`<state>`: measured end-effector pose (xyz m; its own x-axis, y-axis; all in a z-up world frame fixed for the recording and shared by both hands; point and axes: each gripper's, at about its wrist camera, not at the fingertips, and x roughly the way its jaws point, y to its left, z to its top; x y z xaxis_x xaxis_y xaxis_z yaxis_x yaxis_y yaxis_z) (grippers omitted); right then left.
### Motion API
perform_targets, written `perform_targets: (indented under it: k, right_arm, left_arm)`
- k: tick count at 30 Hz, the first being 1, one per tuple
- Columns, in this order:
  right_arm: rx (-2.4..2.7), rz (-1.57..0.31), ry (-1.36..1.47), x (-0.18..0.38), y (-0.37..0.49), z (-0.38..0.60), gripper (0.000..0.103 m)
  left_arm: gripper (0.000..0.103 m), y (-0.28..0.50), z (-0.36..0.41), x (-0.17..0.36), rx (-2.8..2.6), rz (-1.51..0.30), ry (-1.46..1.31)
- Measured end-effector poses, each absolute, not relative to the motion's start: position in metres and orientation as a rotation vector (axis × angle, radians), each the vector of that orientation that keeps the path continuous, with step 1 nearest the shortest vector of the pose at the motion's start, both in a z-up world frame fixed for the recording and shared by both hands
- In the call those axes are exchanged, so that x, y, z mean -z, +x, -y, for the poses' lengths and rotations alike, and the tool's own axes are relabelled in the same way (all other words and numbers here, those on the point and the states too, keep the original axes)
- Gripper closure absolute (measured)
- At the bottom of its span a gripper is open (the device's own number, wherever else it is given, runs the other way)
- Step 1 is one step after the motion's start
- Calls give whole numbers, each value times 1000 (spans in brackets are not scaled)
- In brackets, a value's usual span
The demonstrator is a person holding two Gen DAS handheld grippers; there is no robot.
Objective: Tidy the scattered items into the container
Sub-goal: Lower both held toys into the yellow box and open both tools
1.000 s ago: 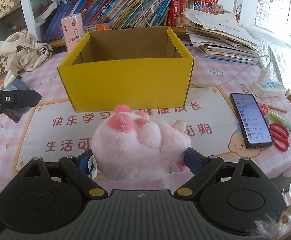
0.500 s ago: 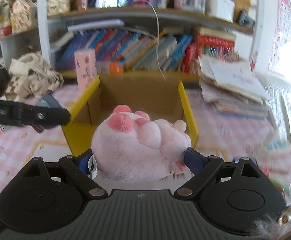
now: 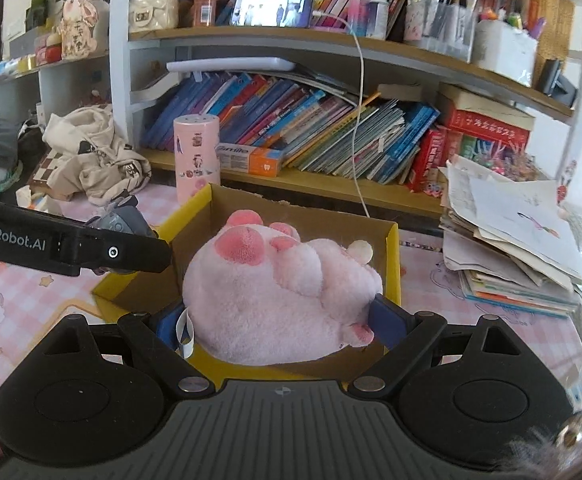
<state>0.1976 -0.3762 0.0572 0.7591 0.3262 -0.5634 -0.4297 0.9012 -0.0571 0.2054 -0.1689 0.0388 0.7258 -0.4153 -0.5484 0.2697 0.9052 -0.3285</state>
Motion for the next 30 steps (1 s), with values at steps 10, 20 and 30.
perform_targets:
  k: [10, 20, 30]
  right_arm:
    - [-562, -654, -362, -28, 259, 369, 13]
    - [-687, -719, -406, -11, 285, 368, 12]
    - [-734, -803, -312, -5, 298, 378, 11]
  left_arm:
    - [34, 240, 194, -15, 264, -741, -136]
    - [33, 248, 220, -1, 198, -783, -22]
    - [33, 248, 225, 0, 165, -804, -15]
